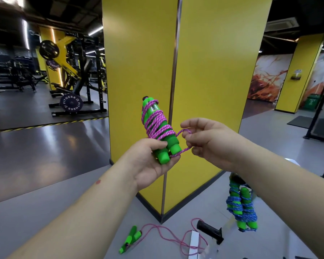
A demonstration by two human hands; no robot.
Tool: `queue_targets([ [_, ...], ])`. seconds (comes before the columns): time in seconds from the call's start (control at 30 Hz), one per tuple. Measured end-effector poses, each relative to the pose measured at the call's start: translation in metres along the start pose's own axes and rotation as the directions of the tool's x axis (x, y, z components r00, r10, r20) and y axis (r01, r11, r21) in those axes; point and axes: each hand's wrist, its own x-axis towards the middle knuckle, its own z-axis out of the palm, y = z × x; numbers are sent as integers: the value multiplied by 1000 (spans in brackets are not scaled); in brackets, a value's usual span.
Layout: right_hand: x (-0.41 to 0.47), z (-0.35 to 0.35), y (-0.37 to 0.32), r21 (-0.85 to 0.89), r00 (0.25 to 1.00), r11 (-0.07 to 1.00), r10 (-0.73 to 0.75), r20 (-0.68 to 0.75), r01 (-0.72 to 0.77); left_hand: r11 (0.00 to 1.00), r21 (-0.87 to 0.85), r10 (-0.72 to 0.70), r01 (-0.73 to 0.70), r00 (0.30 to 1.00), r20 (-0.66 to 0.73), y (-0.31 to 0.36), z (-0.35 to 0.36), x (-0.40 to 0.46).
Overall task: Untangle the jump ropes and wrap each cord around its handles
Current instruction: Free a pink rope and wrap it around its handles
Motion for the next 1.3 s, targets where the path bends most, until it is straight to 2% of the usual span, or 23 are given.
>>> queue_targets([
  [0.07, 0, -9, 4, -273, 996, 960, -44, 72, 62, 994, -37, -100, 99, 995, -10, -9, -5, 10],
  [0.13, 3, -20, 10, -375, 996, 926, -16, 92, 50, 989, -27, -147, 146, 989, -28, -24, -6, 21],
  [0.17, 5, -26, 14, -323, 997, 946, 25, 73, 0, 989, -1, -146, 146, 988, -47, -34, -5, 28],
  [0.23, 11, -37, 26, -43, 981, 980, 193, 35, -192, 994, 35, -104, 107, 990, -94, -54, -3, 44],
  [0.3, 15, -47, 41, 191, 941, 922, 334, 47, -337, 998, -8, -68, 67, 991, -119, -72, -3, 61],
  [0.37, 17, -52, 53, 341, 931, 871, 364, 37, -354, 999, -39, -39, 35, 993, -113, -88, -4, 76],
  [0.43, 21, -54, 64, 495, 928, 809, 373, -13, -318, 1000, 8, 5, -4, 991, -132, -102, -6, 87],
  [0.53, 27, -54, 83, 521, 906, 798, 410, -99, -304, 988, 155, 43, -18, 987, -156, -117, -10, 95],
  [0.6, 30, -54, 100, 414, 900, 850, 413, -140, -326, 968, 252, 21, 12, 992, -126, -125, -13, 99],
  [0.67, 34, -57, 116, 251, 910, 912, 373, -181, -324, 960, 273, -31, 66, 991, -131, -132, -17, 104],
  [0.73, 38, -64, 132, -59, 935, 952, 283, -216, -302, 961, 246, -84, 126, 981, -172, -139, -23, 112],
  [0.77, 41, -68, 140, -269, 949, 922, 219, -228, -278, 962, 231, -106, 149, 976, -189, -143, -28, 118],
  [0.83, 47, -78, 159, -606, 968, 762, 118, -220, -230, 959, 206, -151, 194, 966, -208, -153, -41, 131],
  [0.9, 54, -83, 183, -719, 976, 666, 77, -202, -201, 954, 183, -194, 237, 954, -227, -168, -57, 142],
  [0.97, 62, -83, 211, -738, 979, 647, 78, -187, -192, 949, 125, -251, 290, 932, -261, -187, -76, 153],
  [1.13, 81, -82, 287, -625, 938, 700, 290, -192, -345, 941, 69, -288, 331, 893, -346, -239, -116, 178],
  [1.23, 91, -90, 336, -361, 873, 796, 462, -159, -486, 931, 56, -322, 361, 883, -342, -264, -136, 191],
  [1.3, 97, -99, 368, -126, 824, 815, 557, -102, -566, 910, 70, -367, 409, 872, -325, -279, -147, 201],
])
